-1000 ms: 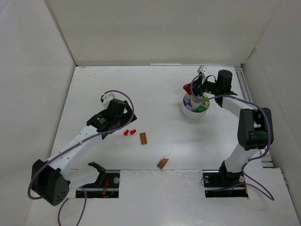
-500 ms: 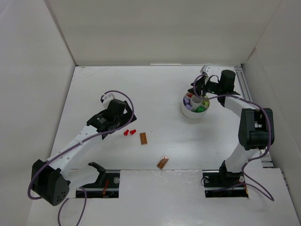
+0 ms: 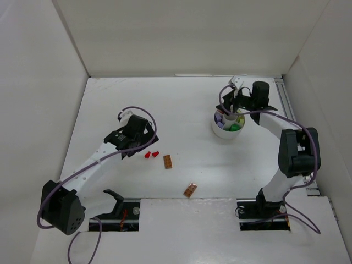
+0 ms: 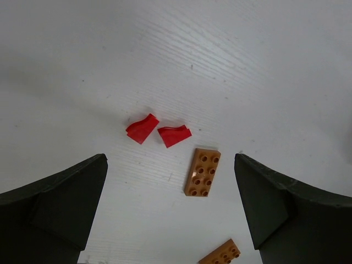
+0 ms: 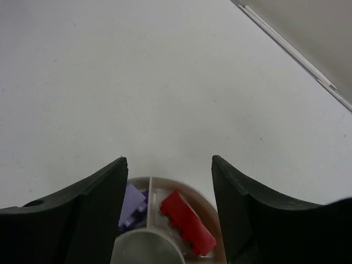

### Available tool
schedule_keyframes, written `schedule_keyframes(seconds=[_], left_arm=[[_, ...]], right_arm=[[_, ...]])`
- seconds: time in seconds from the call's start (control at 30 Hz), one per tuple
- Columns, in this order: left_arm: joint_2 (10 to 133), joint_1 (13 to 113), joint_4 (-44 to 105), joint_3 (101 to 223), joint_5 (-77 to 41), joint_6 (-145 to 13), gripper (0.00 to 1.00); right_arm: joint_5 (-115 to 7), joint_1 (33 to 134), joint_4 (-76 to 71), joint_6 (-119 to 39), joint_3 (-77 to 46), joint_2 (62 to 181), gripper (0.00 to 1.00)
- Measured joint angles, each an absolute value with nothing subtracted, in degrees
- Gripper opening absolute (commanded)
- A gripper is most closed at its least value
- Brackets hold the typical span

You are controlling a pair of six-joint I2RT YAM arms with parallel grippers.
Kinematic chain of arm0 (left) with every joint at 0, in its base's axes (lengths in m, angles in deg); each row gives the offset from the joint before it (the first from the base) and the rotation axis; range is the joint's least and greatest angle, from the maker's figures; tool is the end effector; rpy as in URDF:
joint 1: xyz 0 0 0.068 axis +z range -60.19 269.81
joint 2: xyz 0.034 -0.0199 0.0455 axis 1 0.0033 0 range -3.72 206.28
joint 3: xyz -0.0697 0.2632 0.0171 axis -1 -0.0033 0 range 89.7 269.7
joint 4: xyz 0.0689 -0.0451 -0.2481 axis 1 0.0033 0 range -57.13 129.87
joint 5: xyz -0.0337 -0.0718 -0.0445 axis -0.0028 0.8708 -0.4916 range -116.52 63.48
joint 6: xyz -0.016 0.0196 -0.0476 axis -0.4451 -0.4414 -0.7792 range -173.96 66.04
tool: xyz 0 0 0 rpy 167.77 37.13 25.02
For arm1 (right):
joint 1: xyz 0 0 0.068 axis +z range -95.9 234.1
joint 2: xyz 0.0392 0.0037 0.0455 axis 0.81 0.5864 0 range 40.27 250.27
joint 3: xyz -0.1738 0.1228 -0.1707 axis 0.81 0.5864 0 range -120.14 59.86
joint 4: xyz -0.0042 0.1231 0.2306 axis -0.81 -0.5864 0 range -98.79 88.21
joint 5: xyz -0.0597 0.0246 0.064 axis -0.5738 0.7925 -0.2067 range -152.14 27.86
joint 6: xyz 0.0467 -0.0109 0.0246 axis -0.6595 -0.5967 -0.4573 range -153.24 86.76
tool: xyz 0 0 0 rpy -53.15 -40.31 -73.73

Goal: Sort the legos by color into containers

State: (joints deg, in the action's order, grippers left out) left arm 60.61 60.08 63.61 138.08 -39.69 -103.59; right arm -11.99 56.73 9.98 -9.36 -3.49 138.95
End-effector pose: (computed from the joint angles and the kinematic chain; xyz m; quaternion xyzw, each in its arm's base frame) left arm 0.2056 -0.1082 0.2628 -0.2012 0.9021 -0.1520 0.3502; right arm 0.3813 0.0449 0.2431 -0.3997 0.6843 0.2569 0.5531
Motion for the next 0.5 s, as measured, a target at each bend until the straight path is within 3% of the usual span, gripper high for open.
schedule_keyframes(seconds=[0.07,0.1,0.17,0.5], left_arm=[[63.17,61.76,64.11,138.08,-38.73,-103.94,0.99],[64.53,62.50,64.27,138.08,-38.38,-104.09,0.99],[66.65,63.49,64.48,137.93,-37.39,-104.88,0.98],[69.05,63.66,62.34,133.64,-34.29,-109.99,0.73]], right_arm=[[-18.17,59.96,8.25,-10.06,-3.54,136.98,0.76],[-20.69,61.89,7.40,-10.76,-3.51,135.51,0.88],[-25.78,65.71,6.89,-12.16,-3.36,131.93,1.00],[-46.98,73.41,6.92,-24.15,7.92,110.66,1.00]])
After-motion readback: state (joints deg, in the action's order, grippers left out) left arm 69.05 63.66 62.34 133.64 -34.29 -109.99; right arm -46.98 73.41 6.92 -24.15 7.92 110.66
